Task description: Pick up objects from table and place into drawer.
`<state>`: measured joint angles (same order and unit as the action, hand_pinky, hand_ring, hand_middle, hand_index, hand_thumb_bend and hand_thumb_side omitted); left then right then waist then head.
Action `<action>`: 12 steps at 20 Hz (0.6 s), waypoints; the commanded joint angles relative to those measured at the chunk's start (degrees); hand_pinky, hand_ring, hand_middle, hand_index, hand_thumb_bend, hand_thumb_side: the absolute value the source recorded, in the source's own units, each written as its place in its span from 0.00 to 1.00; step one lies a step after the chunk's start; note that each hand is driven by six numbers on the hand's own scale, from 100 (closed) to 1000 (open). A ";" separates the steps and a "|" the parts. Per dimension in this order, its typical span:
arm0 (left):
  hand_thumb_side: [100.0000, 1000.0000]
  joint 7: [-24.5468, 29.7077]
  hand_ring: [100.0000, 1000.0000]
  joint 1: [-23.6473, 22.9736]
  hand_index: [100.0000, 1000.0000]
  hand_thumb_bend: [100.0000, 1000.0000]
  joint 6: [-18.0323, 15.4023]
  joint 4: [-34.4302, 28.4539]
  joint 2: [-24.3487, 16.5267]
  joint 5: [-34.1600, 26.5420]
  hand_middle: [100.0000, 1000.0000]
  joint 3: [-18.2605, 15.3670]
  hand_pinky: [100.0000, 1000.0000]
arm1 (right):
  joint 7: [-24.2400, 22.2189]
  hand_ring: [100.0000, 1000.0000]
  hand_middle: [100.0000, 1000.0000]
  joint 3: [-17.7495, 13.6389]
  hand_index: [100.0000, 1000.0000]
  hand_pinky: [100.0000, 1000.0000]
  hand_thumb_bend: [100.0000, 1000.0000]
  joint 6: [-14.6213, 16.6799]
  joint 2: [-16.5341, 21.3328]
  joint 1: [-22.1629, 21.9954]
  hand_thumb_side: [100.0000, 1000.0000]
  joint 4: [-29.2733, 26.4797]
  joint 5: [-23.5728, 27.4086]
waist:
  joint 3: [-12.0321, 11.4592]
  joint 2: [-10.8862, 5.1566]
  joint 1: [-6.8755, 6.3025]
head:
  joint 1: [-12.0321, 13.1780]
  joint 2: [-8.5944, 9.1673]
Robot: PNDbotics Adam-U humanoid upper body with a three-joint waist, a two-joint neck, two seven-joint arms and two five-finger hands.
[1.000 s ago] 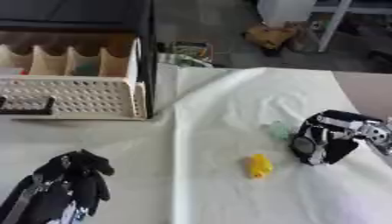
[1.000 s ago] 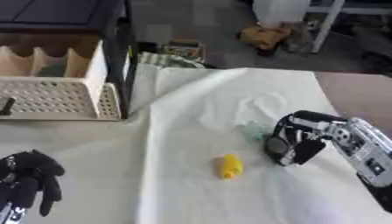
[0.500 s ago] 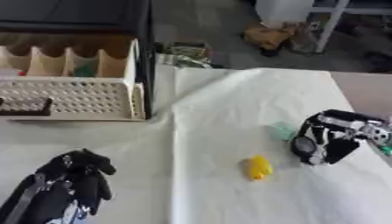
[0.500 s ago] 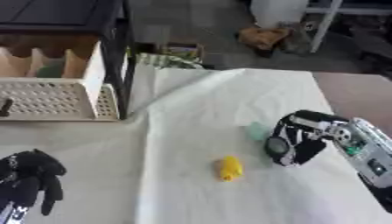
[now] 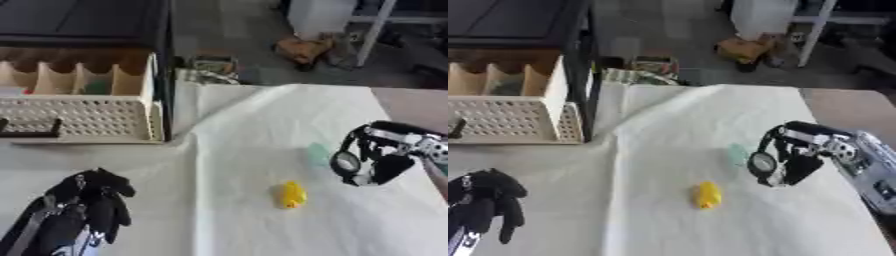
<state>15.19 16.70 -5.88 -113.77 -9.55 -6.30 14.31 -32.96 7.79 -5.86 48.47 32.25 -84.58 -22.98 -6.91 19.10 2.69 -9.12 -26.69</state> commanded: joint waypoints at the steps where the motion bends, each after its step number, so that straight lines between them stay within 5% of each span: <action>1: 0.37 -0.18 0.38 0.34 0.69 0.00 0.04 -0.82 -0.76 -0.59 0.52 -0.47 0.15 | 0.55 0.51 0.07 -1.79 0.60 0.34 0.38 -0.68 3.07 0.73 0.16 -3.50 2.13 | 0.25 -1.51 0.00 | 0.48 -0.17; 12: 0.39 -0.28 0.38 0.48 0.69 0.00 0.31 -0.82 -1.25 -1.48 0.53 -0.68 0.15 | 1.81 0.50 0.00 -3.86 0.59 0.35 0.40 -2.94 5.44 1.90 0.21 -11.89 7.33 | 0.79 -2.16 0.38 | 1.02 -0.36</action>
<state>14.96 16.68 -5.65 -113.77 -10.07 -7.56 13.96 -31.37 5.01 -8.44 51.13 33.26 -94.84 -16.48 -6.27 18.20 3.01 -8.18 -27.09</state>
